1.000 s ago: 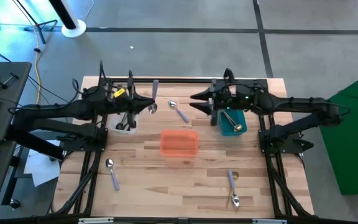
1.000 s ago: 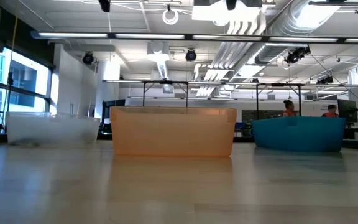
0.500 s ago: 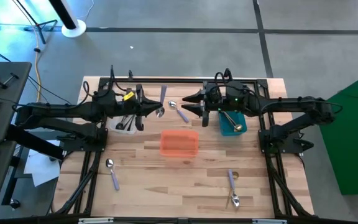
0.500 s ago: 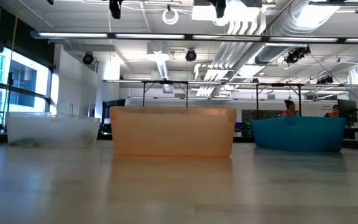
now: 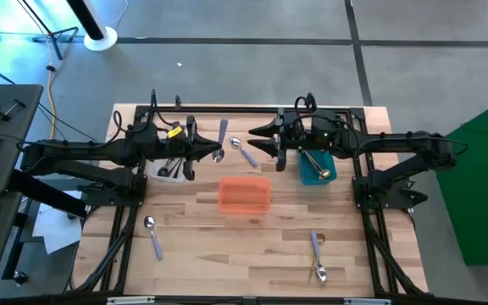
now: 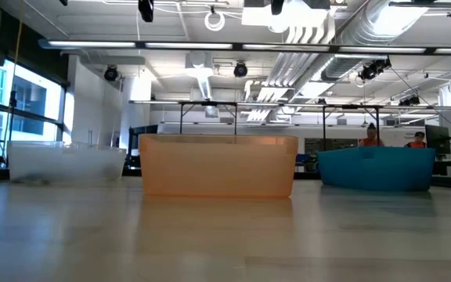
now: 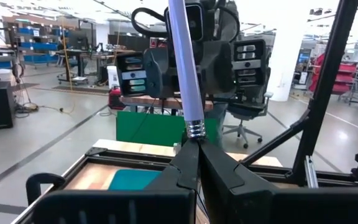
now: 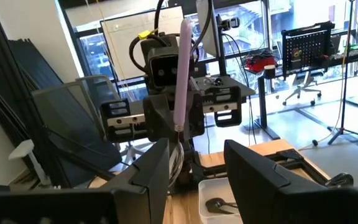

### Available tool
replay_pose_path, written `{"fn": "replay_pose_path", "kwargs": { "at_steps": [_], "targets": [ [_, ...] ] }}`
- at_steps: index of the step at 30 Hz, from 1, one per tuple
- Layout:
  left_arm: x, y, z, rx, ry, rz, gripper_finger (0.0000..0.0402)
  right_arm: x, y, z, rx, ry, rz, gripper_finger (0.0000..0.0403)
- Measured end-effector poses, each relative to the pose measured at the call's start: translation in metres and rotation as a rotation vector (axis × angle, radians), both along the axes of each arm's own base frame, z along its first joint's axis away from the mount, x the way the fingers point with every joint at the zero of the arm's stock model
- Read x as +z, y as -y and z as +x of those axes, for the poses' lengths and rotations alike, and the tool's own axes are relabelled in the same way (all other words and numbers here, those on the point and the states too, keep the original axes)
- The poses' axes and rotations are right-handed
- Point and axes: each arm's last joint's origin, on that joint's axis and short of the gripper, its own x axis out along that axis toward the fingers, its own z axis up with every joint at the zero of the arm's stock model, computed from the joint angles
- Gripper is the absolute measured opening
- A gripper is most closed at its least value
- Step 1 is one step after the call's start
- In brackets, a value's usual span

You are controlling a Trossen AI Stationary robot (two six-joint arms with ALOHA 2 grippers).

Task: Sort silverware by color (type)
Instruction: Put the bottom left violet spoon into the orange bin

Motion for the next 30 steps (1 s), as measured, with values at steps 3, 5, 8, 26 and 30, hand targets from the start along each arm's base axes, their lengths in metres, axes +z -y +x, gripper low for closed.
{"fn": "replay_pose_path", "kwargs": {
  "at_steps": [3,5,8,26,30],
  "targets": [
    [0.0001,0.0,-0.0001,0.001,0.0,0.005,0.0,0.0,-0.0002,0.0,0.001,0.0,0.0,0.014],
    [0.0,0.0,0.0,0.001,0.0,0.005,0.0,0.0,-0.0002,0.0,0.001,0.0,0.0,0.014],
    [-0.0002,0.0,0.0,0.001,-0.003,0.004,0.0,0.0,-0.0002,0.0,0.001,0.0,0.0,0.014],
    [-0.0011,0.001,0.0002,0.0,-0.01,-0.017,0.0,0.0,-0.0002,0.0,0.001,0.0,0.0,0.014],
    [-0.0011,0.001,0.0002,0.0,-0.01,-0.015,0.0,0.0,-0.0002,0.0,0.001,0.0,0.0,0.014]
  ]
}}
